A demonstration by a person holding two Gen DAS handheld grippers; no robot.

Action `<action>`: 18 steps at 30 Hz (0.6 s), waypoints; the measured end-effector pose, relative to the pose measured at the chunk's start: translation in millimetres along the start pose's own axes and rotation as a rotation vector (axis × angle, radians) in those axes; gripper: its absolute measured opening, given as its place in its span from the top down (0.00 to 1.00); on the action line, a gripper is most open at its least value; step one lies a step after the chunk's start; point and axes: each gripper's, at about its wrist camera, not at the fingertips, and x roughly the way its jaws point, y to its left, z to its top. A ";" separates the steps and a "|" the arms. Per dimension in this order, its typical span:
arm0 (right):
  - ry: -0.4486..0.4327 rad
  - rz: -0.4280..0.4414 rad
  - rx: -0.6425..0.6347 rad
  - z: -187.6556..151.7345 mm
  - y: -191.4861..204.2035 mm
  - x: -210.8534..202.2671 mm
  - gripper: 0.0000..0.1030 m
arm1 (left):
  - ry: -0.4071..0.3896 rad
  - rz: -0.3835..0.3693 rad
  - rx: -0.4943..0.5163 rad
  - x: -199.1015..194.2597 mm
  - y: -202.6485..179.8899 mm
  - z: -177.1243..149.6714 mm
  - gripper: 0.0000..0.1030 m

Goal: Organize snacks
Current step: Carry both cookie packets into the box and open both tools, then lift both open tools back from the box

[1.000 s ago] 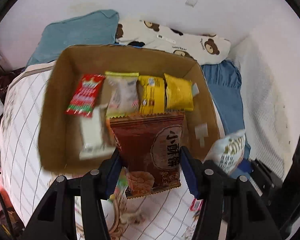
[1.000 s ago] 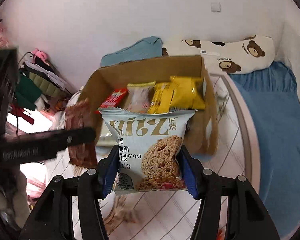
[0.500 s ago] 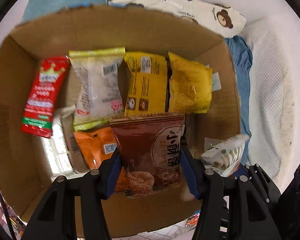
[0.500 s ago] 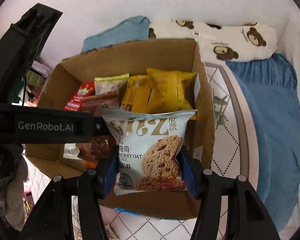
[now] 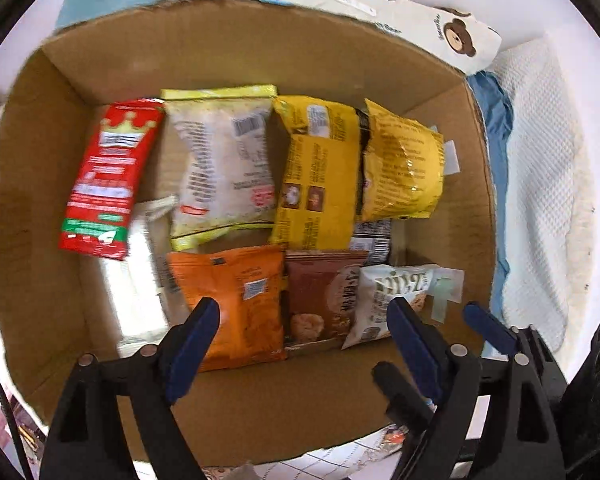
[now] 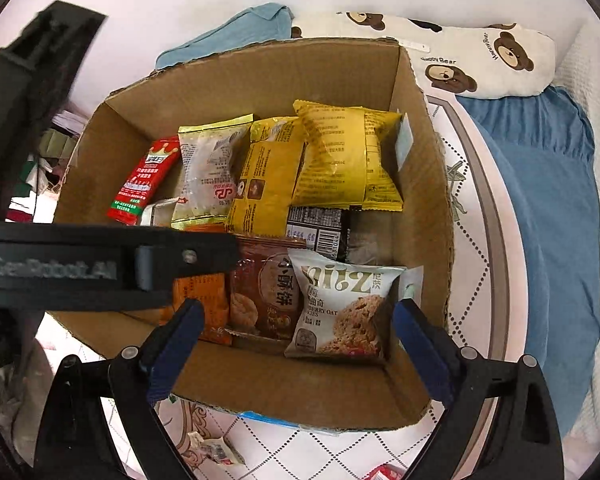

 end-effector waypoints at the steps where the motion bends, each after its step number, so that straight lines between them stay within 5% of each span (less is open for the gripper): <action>1: -0.002 -0.005 0.003 -0.5 0.2 -1.4 0.05 | -0.012 0.016 -0.002 -3.3 2.2 -1.0 0.17; 7: -0.015 -0.042 0.009 0.0 4.2 -7.2 0.05 | -0.117 0.151 -0.010 -27.5 25.2 -12.2 0.17; 18: -0.034 -0.059 -0.002 -0.7 22.5 -10.6 0.05 | -0.132 0.154 -0.081 -24.9 60.3 -44.5 0.17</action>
